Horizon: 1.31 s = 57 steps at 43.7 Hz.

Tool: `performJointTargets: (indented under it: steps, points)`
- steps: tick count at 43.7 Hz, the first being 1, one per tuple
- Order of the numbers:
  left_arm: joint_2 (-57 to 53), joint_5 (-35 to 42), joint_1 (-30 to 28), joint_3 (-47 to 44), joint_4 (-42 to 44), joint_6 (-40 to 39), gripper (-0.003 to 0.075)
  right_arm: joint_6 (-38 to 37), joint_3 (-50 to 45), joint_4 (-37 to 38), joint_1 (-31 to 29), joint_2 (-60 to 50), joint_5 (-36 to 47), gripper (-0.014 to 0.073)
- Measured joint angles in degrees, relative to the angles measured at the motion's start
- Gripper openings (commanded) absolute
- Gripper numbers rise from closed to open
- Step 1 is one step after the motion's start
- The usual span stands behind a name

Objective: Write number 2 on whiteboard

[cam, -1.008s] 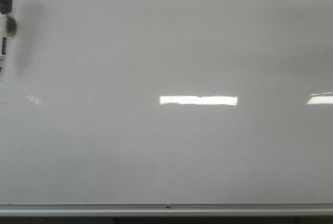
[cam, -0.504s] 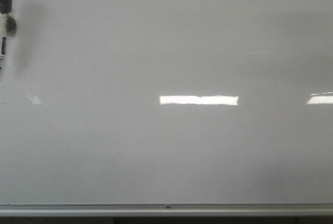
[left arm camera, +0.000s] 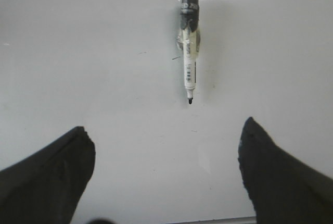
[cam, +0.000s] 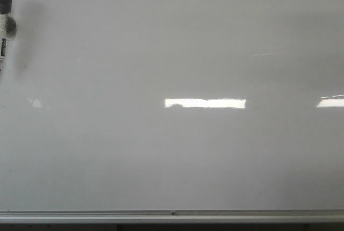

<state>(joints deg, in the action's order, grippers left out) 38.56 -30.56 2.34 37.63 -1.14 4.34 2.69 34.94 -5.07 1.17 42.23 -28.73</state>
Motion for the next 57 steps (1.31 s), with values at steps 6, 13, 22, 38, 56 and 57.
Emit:
performJointTargets:
  steps: [6, 13, 22, 38, 56, 57]
  points:
    - [5.6, 2.0, 2.4, 0.7, 0.0, 0.6, 0.0564, 0.0, 0.0, 0.0, 0.0, 0.0, 0.0, 0.0570]
    - [14.6, 2.4, 2.5, 3.8, 0.0, 0.8, 0.0564, 0.0, 0.0, 0.1, 0.0, 0.0, 0.0, 0.0570]
    - [24.5, 5.2, 2.5, 9.2, -0.6, 0.8, 0.0564, 0.0, 0.0, 0.1, 0.0, 0.0, 0.0, 0.0570]
    - [38.4, 13.9, 2.5, 13.3, -3.7, 0.9, 0.0564, 0.0, 0.0, 0.1, 0.0, 0.0, 0.0, 0.0570]
    - [46.9, 21.4, 2.5, 14.1, -4.3, 0.9, 0.0564, 0.0, 0.0, 0.1, 0.0, 0.0, 0.0, 0.0570]
    - [47.1, 21.5, 2.5, 14.1, -4.3, 0.9, 0.0564, 0.0, 0.0, 0.1, 0.0, 0.0, 0.0, 0.0570]
